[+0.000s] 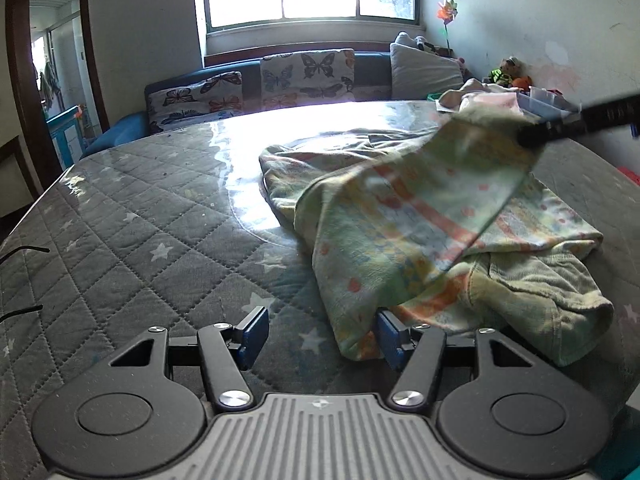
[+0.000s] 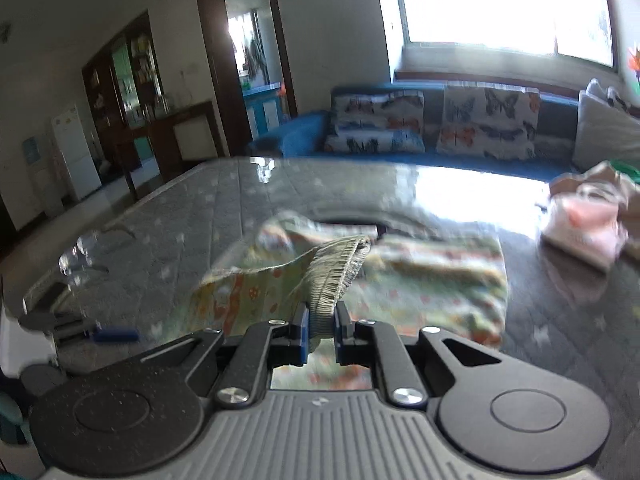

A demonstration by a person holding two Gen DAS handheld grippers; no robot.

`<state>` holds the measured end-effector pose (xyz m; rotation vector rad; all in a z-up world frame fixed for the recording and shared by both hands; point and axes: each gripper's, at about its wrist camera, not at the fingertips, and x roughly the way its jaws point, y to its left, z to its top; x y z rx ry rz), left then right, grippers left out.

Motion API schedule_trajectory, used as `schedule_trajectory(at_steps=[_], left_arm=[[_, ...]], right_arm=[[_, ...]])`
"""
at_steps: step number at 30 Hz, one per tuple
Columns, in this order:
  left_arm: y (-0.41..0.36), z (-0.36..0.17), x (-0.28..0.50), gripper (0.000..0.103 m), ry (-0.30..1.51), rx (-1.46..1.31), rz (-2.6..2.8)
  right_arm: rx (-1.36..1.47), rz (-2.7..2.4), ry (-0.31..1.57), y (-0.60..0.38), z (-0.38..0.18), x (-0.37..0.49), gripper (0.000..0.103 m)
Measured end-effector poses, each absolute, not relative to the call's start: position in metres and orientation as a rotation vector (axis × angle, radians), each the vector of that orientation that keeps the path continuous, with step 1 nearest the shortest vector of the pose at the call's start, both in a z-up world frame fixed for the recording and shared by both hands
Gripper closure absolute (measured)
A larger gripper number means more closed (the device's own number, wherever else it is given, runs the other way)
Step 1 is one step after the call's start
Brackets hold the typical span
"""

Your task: Fold clothes

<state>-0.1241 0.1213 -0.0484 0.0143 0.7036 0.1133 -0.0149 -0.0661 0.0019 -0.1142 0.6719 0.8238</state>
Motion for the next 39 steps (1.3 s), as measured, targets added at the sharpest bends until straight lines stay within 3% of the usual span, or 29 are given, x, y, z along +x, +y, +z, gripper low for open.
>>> schedule_trajectory(at_steps=[5,7,15,18,22,39], left_arm=[[0.125,-0.04,-0.127,0.042,0.711,0.025,0.066],[0.126,-0.035,-0.128,0.042,0.713,0.029,0.045],[0.133,-0.007,-0.113,0.042,0.658,0.019,-0.014],[0.134,0.0,-0.099,0.048,0.633,0.009,-0.028],[0.131,-0.002,-0.071,0.058,0.626,-0.013,-0.068],[0.159,-0.043,-0.045,0.061,0.756,-0.08,-0.054]], right_arm=[[-0.145,0.796,0.765,-0.072,-0.025,-0.011,0.091],[-0.174,0.79,0.793,-0.072,-0.03,-0.01,0.086],[-0.156,0.774,0.734,-0.079,-0.018,-0.001,0.085],[-0.147,0.799,0.714,-0.071,-0.018,0.004,0.085],[-0.155,0.828,0.722,-0.051,-0.03,0.012,0.085],[-0.168,0.828,0.803,-0.037,-0.059,0.027,0.084]])
